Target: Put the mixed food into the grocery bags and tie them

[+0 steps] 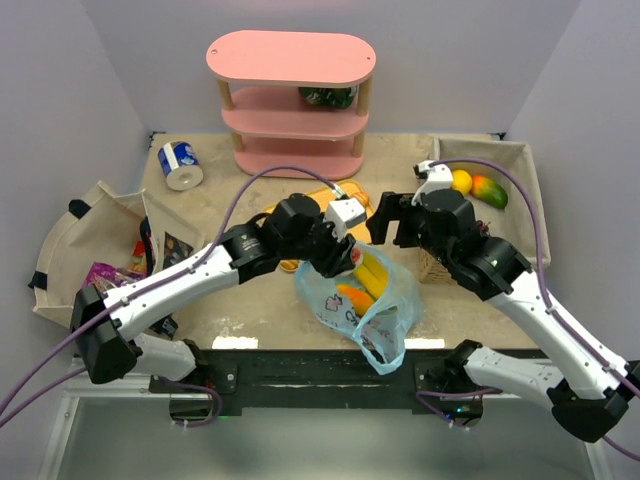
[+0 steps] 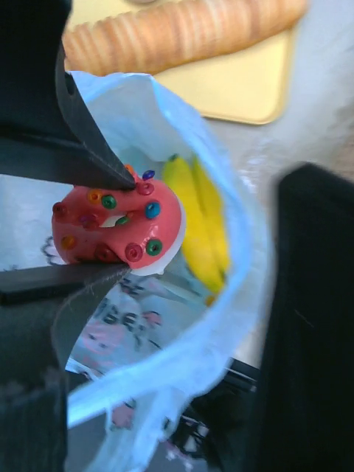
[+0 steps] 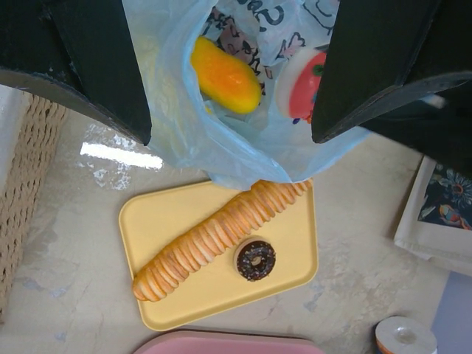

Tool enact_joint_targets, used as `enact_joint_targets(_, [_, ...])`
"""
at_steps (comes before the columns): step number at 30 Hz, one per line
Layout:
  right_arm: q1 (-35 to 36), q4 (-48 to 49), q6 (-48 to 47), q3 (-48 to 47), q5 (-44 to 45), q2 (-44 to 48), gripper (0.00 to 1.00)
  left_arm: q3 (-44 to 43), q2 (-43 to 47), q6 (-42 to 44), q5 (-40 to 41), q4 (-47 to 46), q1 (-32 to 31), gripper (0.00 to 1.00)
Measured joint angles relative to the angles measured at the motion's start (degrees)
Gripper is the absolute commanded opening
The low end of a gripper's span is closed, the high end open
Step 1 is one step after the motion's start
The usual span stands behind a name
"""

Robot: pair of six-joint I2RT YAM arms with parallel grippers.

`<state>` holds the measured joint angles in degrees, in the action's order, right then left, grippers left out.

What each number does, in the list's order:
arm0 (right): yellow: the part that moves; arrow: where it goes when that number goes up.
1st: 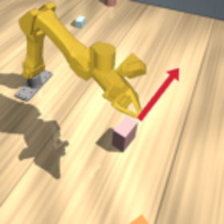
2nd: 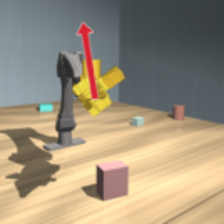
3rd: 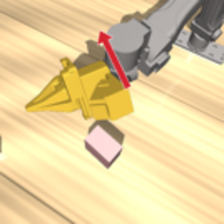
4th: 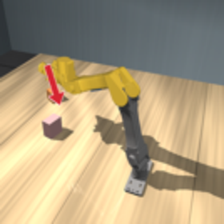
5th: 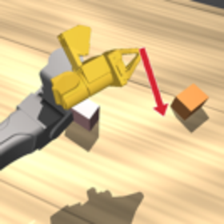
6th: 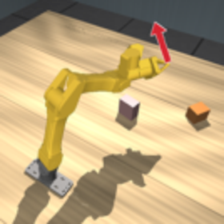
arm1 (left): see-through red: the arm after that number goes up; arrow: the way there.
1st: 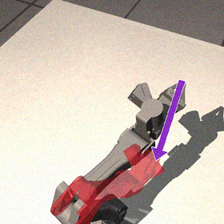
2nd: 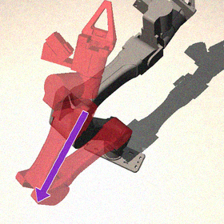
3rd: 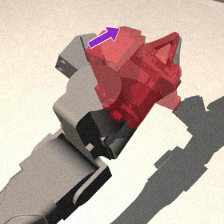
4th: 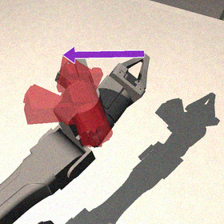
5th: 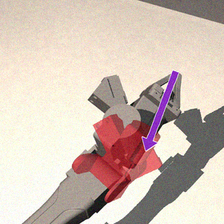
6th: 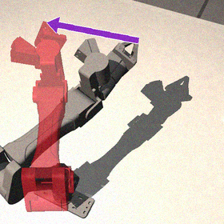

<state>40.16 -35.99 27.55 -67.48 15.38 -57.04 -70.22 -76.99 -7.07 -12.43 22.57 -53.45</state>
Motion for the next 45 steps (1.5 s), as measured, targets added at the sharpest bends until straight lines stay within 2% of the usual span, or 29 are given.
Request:
enact_joint_targets(2, [0.02, -0.07, 0.24, 0.55, 0.13, 1.16, 0.93, 1.05, -0.83, 0.11, 0.57, 2.67, -0.09, 0.72])
enact_joint_targets(3, [0.07, -0.11, 0.35, 0.74, 0.17, 1.68, 0.93, 1.16, -1.03, 0.11, 0.74, 3.63, -0.09, 0.83])
enact_joint_targets(5, [0.04, -0.31, 0.76, 1.07, 0.48, 3.19, 0.93, 0.9, -1.11, 0.0, 1.05, 4.11, -0.09, 0.91])
enact_joint_targets(11, [0.04, -0.57, 1.51, 1.09, 1.88, 5.03, 0.94, -2.78, -1.44, -1.42, 0.13, 1.53, 1.03, 1.0])
enact_joint_targets(15, [0.04, -0.81, 2.05, 1.09, 2.12, 4.9, 0.94, -6.86, -1.55, -4.33, -2.29, -2.84, 7.1, 1.0])
enact_joint_targets(19, [0.04, -1.16, 2.58, 1.09, 2.12, 4.74, 0.94, -9.07, -2.69, -6.95, -2.25, -6.16, 19.52, 0.95])
enact_joint_targets(21, [0.04, -1.55, 2.84, 1.09, 2.12, 4.24, 0.94, -11.04, -6.49, -7.41, -0.7, -5.57, 24.9, 0.92])
enact_joint_targets(23, [0.07, -2.14, 2.91, 1.03, 2.16, 3.32, 0.94, -12.63, -11.74, -7.39, 0.72, -4.94, 27.65, 0.91])
enact_joint_targets(30, [0.04, -3.98, 2.95, -0.76, 3.28, -0.55, 0.94, -12.83, -30.08, -6.91, 1.6, -0.26, 27.91, 0.91])
enact_joint_targets(39, [0.04, -4.52, 3.37, -2.82, 4.72, -1.53, 0.94, -18.16, -40.02, -6.62, 4.52, 0.66, 27.78, 0.91])
enact_joint_targets(45, [0.04, -5.18, 3.3, -3.26, 4.94, -3.41, 0.95, -20.94, -44.89, -5.84, 5.53, 0.24, 27.56, 0.83])
